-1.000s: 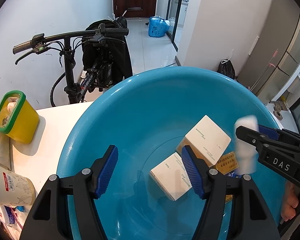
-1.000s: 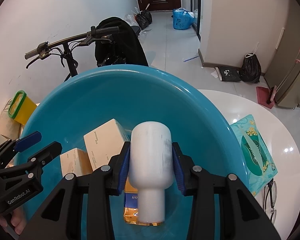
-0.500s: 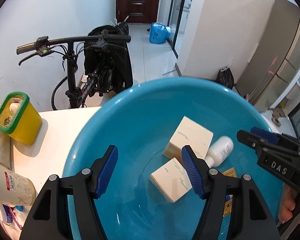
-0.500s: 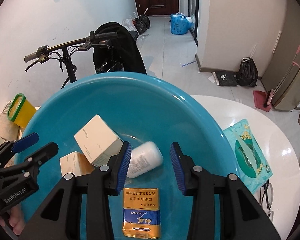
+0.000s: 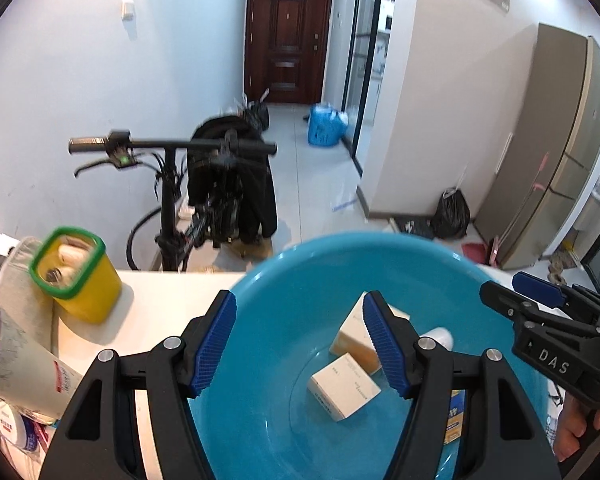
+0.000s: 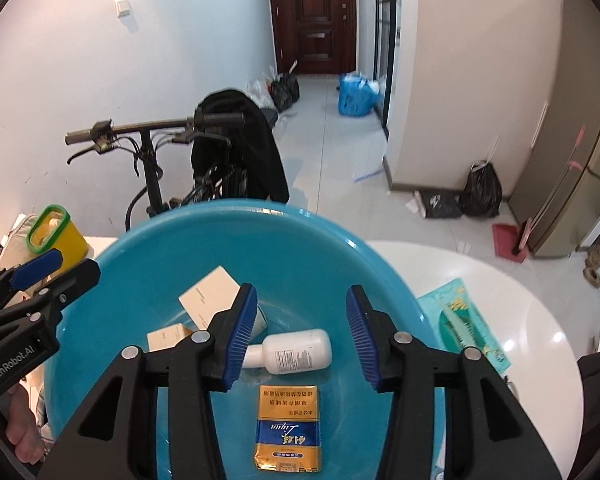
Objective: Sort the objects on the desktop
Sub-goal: 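Raise both grippers up and away from the blue basin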
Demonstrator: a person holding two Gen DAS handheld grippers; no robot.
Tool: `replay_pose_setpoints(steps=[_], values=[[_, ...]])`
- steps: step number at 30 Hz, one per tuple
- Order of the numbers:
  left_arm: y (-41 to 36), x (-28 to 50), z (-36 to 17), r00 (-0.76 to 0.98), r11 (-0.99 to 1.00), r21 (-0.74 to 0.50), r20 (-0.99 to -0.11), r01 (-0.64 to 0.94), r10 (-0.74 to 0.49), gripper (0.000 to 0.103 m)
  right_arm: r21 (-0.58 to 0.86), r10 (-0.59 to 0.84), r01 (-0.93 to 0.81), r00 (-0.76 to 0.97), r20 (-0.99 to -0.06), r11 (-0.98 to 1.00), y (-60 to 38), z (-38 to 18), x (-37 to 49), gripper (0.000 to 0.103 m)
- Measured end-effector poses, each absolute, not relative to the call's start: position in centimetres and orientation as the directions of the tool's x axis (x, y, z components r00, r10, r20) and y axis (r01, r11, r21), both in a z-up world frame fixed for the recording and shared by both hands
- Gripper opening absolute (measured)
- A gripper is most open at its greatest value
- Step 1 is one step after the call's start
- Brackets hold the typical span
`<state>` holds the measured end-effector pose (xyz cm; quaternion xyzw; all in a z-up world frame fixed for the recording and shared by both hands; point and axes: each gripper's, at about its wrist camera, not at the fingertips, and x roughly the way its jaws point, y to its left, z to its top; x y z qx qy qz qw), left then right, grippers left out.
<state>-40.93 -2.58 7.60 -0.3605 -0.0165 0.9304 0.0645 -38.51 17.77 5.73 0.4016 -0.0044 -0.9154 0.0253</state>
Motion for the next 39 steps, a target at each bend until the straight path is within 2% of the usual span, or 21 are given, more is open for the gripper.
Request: replay_pose_setpoints(steps=[4,8,10,11,19,25,29,31,33,36,39], values=[[-3.0,-39.3,9.6,-0.779,-0.993,-0.068,-0.615,-0.099,0.12,0.068,0.026,-0.067,0.069,-0.715,-0.695,-0.997,17.3,7.5,-37.2,0.048],[-3.6,-36.9,12.1,-0.818,-0.986,-0.11,-0.55,-0.125,0.165,0.069,0.025,-0.078,0.081,-0.757,-0.649,-0.996,16.9,9.4,-35.7,0.05],[-3.9,-35.8,13.2,-0.839,-0.984,-0.118,-0.515,-0.132,0.175,0.079,0.023,-0.083,0.088,-0.776,-0.625,-0.996,16.8,10.2,-34.9,0.05],[-4.1,-34.9,13.9,-0.855,-0.983,-0.12,-0.486,-0.14,0.181,0.08,0.023,-0.085,0.09,-0.786,-0.613,-0.996,16.8,10.7,-34.4,0.05],[-4.7,-29.0,18.1,-0.933,-0.982,-0.118,-0.311,-0.149,0.179,0.08,0.028,-0.098,0.095,-0.9,-0.426,-0.995,16.5,15.2,-28.8,0.05],[-5.5,-24.7,20.6,-0.953,-0.97,-0.129,-0.198,-0.205,0.228,0.085,0.045,-0.11,0.101,-0.932,-0.346,-0.994,16.3,17.0,-26.4,0.051],[-5.8,-22.1,21.6,-0.974,-0.978,-0.101,-0.114,-0.183,0.194,0.089,0.03,-0.108,0.104,-0.948,-0.299,-0.994,15.9,17.8,-25.1,0.061],[-5.7,-21.4,22.0,-0.979,-0.981,-0.089,-0.092,-0.173,0.181,0.089,0.02,-0.099,0.097,-0.959,-0.266,-0.995,16.0,18.2,-24.0,0.062],[-5.6,-20.7,22.1,-0.981,-0.981,-0.087,-0.077,-0.172,0.179,0.09,0.0,-0.078,0.081,-0.969,-0.232,-0.997,15.8,18.6,-23.2,0.068],[-5.6,-19.7,22.4,-0.984,-0.982,-0.089,-0.043,-0.169,0.174,0.103,-0.003,-0.06,0.061,-0.986,-0.158,-0.998,15.6,19.2,-21.4,0.101],[-5.5,-17.3,22.9,-0.991,-0.988,-0.073,0.028,-0.136,0.134,0.103,0.027,-0.037,0.035,-0.997,-0.071,-0.999,16.0,19.8,-19.5,0.103]])
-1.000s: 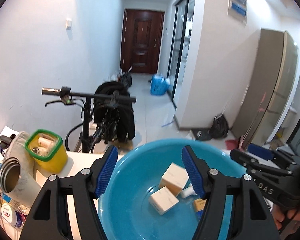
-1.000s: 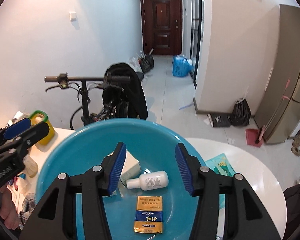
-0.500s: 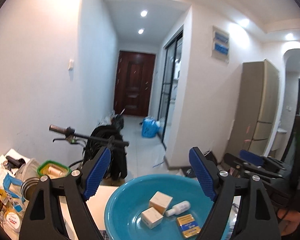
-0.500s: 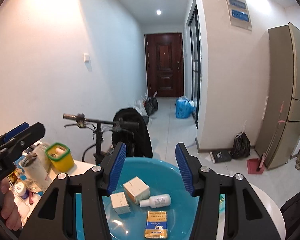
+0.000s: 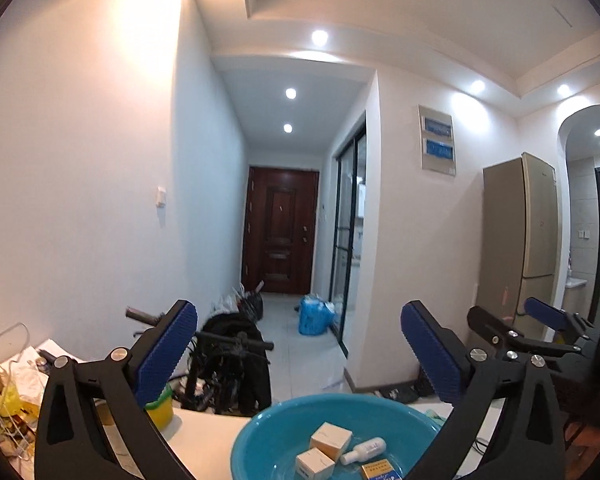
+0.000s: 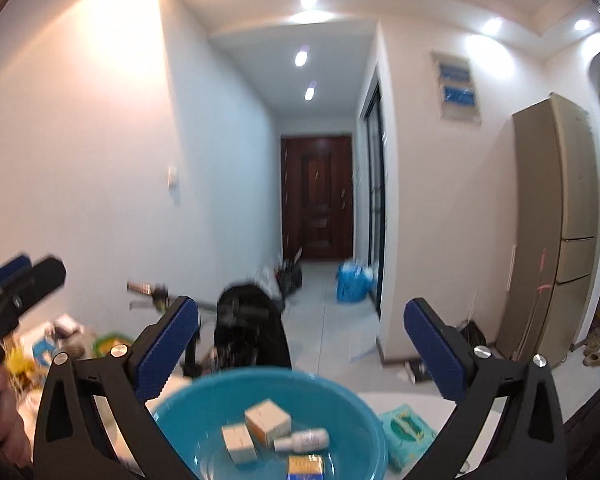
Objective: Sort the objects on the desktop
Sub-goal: 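Raise both grippers up and away from the blue basin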
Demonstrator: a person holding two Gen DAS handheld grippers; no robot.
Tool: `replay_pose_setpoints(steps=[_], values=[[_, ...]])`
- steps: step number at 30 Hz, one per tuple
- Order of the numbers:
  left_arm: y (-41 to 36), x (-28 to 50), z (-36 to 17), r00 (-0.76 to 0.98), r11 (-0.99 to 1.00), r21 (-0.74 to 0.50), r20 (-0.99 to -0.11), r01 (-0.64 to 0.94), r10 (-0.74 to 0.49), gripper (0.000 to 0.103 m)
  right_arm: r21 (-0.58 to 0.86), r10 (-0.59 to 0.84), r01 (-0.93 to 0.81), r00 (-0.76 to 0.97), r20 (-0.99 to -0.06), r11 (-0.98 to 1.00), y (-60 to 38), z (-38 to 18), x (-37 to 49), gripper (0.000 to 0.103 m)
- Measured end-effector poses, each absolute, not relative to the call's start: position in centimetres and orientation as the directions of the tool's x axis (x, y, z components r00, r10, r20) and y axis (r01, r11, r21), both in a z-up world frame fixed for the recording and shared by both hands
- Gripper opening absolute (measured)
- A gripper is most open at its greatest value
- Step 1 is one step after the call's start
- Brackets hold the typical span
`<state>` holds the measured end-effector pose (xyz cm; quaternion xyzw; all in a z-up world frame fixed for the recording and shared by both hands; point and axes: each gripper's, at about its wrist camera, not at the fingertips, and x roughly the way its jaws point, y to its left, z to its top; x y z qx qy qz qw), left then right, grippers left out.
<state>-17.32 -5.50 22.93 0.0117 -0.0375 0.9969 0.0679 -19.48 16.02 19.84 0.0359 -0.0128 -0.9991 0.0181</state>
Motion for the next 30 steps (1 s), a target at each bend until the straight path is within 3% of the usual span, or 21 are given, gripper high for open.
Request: replay_pose_setpoints(steps=[6,16,21,30], values=[[-5.0,-13.1,23.5,-0.982,-0.996,0.001,0.165,-0.089,0.088,0.103,0.074,-0.043,0.046,-0.998,0.046,-0.996,16.9,21.2,-15.8,0.103],[-5.4,-11.1,23.7,-0.974,-0.993,-0.026,0.197,-0.115,0.108,0.103,0.117,-0.045,0.06,-0.991,0.125,-0.991,17.8,22.2,-12.4,0.103],[-6.4,-10.2,23.9,-0.958,-0.967,-0.084,0.181,-0.242,0.224,0.103,0.132,-0.06,0.081,-0.986,0.155,-0.988,18.1,22.4,-10.3,0.103],[-7.1,-7.0,23.8,-0.932,-0.952,-0.131,0.278,-0.277,0.233,0.103,0.144,-0.065,0.114,-0.949,0.309,-0.983,18.3,22.7,-5.1,0.103]])
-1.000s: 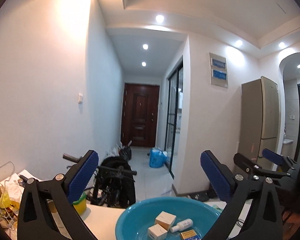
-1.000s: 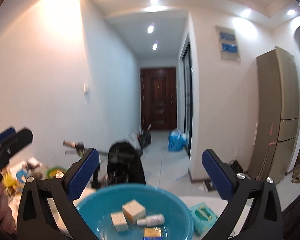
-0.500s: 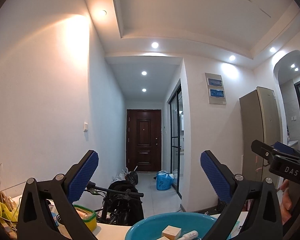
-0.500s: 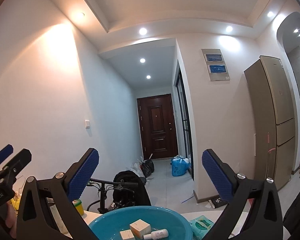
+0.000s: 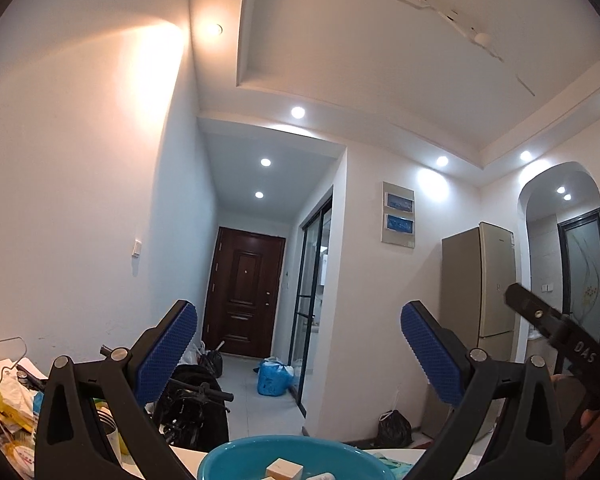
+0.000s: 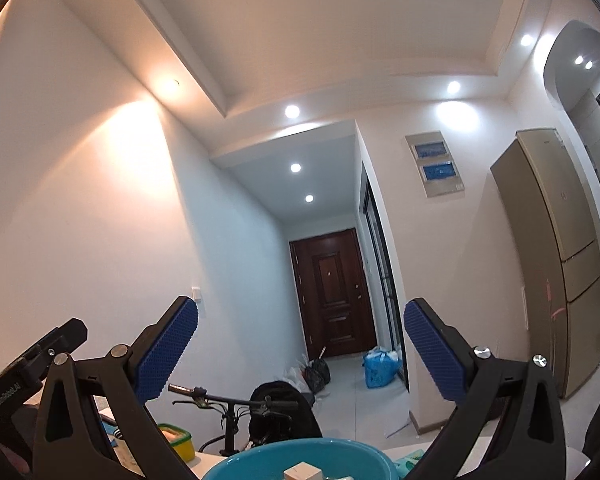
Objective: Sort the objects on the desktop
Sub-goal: 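Raise both grippers up and away from the blue basin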
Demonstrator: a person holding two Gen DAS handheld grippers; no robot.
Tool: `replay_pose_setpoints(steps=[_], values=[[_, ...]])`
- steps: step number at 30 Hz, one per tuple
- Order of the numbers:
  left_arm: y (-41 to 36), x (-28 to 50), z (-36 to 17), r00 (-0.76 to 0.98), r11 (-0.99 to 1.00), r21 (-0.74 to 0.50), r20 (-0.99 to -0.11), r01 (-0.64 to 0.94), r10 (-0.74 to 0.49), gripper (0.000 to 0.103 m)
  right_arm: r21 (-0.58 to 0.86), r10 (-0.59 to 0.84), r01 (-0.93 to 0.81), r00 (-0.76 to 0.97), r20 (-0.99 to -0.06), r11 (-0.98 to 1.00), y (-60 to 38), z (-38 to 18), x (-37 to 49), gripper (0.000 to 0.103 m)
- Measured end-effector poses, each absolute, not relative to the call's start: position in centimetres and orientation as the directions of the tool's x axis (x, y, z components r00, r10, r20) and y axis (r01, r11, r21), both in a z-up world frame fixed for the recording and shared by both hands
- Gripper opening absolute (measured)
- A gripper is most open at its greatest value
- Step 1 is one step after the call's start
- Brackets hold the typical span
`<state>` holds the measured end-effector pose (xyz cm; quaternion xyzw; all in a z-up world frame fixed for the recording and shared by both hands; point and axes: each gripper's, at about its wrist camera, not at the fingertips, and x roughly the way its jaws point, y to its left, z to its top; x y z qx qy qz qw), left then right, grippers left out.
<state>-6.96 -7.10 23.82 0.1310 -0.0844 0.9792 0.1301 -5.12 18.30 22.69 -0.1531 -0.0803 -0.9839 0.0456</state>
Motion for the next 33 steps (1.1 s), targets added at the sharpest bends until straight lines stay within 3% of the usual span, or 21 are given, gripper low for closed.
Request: replay_pose_setpoints(steps=[5,8,11,17,22,28,33], values=[[-7.3,-5.6,24.2,-0.923,-0.952,-0.172,0.337,-0.255,0.186,0.103,0.138,-0.008,0.068,-0.92,0.392,-0.988,18.3,22.7,-2.6,0.103],[-7.9,-5.0,24.9,-0.909,-0.925,-0.184,0.326,-0.332,0.262,0.103,0.132,0.025,0.031,-0.915,0.403,-0.991,18.4,23.1,-1.4,0.103],[-8.5,-4.0,24.9,-0.897,-0.89,-0.223,0.301,-0.397,0.325,0.103,0.15,0.031,0.029,-0.923,0.383,-0.988,18.9,23.8,-0.5,0.103],[-9.3,-1.6,25.6,-0.908,-0.891,-0.251,0.287,-0.379,0.306,0.103,0.182,-0.022,0.096,-0.928,0.371,-0.978,19.4,24.9,1.7,0.103],[-9.7,1.4,25.9,-0.926,-0.922,-0.206,0.264,-0.327,0.269,0.103,0.145,-0.011,0.069,-0.931,0.365,-0.987,18.9,25.2,3.9,0.103],[-10.2,3.9,25.0,-0.944,-0.941,-0.168,0.201,-0.295,0.26,0.103,0.123,-0.039,0.071,-0.968,0.25,-0.99,18.8,24.3,5.0,0.103],[-10.9,6.1,24.5,-0.953,-0.946,-0.165,0.17,-0.279,0.251,0.103,0.082,-0.035,0.057,-0.967,0.251,-0.995,18.0,24.2,8.0,0.103]])
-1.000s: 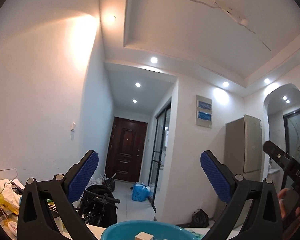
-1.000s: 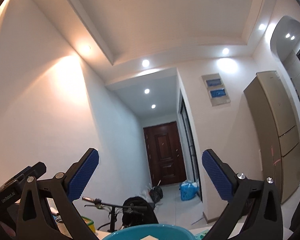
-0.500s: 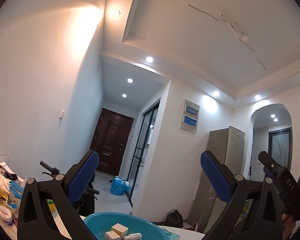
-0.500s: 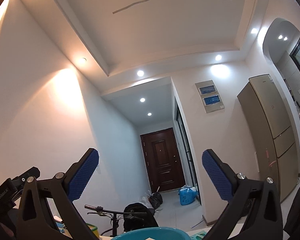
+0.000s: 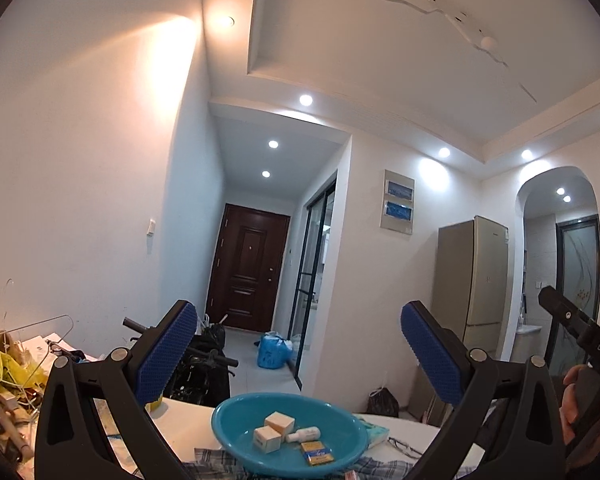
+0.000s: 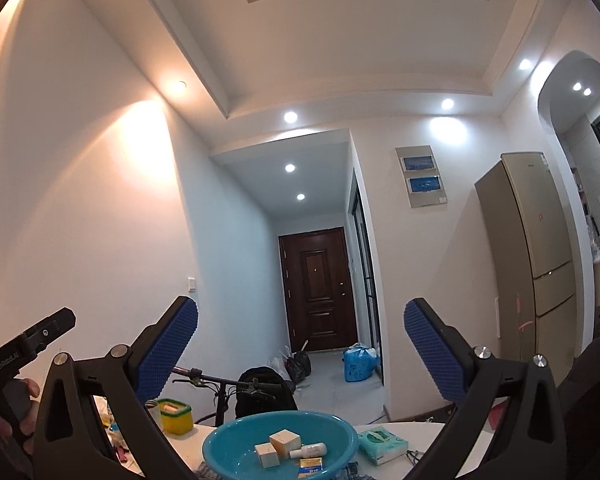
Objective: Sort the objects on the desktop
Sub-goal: 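Raise both grippers up and away from the blue basin, then move both grippers back down over the cluttered items on the shirt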
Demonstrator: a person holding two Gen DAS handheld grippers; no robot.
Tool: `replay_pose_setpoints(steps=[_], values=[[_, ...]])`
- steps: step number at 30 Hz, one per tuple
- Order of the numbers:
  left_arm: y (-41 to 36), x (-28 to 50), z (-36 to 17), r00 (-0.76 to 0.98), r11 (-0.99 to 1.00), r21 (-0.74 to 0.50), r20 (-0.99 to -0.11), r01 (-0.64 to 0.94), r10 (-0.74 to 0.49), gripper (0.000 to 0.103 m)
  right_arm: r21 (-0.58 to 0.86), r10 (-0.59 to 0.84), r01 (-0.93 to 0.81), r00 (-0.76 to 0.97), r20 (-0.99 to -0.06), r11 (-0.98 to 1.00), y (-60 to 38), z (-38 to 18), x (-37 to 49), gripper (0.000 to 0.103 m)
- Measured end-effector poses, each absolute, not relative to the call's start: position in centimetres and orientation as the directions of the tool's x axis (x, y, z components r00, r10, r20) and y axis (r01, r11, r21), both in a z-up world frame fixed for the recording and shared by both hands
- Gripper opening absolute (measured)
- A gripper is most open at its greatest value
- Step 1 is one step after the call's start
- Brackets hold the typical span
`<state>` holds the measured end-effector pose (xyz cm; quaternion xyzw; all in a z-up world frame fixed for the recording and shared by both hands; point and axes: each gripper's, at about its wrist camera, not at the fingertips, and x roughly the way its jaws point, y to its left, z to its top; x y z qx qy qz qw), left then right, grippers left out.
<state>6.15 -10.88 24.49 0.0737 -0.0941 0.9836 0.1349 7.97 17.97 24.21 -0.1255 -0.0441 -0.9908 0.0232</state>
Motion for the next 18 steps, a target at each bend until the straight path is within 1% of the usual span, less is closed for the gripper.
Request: replay_pose_setpoints(steps=[3,7,9,11,12,16,18], values=[[-10.8,7.8,24.3,-0.953,-0.953,-0.123,0.161,-0.276,0.256,0.103,0.074,-0.039,0.059,-0.97,0.241,-0.996,17.6,23.9,9.1,0.103],[-11.2,10.1,23.7,-0.961,-0.972,-0.107,0.207,-0.209,0.184,0.103,0.091,-0.063,0.086,-0.972,0.227,-0.992,17.2,22.6,9.9,0.103],[-11.2,10.7,23.1,-0.967,-0.981,-0.091,0.205,-0.173,0.151,0.103,0.082,-0.061,0.082,-0.972,0.226,-0.993,16.8,22.0,10.4,0.103],[-11.0,11.0,22.3,-0.976,-0.992,-0.073,0.197,-0.106,0.09,0.103,0.07,-0.044,0.061,-0.973,0.227,-0.996,16.6,21.6,10.5,0.103],[-10.8,11.1,22.0,-0.976,-0.994,-0.061,0.203,-0.092,0.077,0.103,0.058,-0.031,0.045,-0.973,0.228,-0.997,16.4,21.3,10.6,0.103],[-10.2,11.3,20.2,-0.977,-0.998,-0.026,0.207,-0.058,0.051,0.103,0.007,0.061,-0.061,-0.971,0.23,-0.998,15.9,20.1,10.6,0.103],[-9.5,10.5,19.6,-0.982,-0.999,-0.003,0.185,-0.05,0.049,0.103,0.0,0.066,-0.067,-0.977,0.204,-0.998,15.9,19.6,10.1,0.103]])
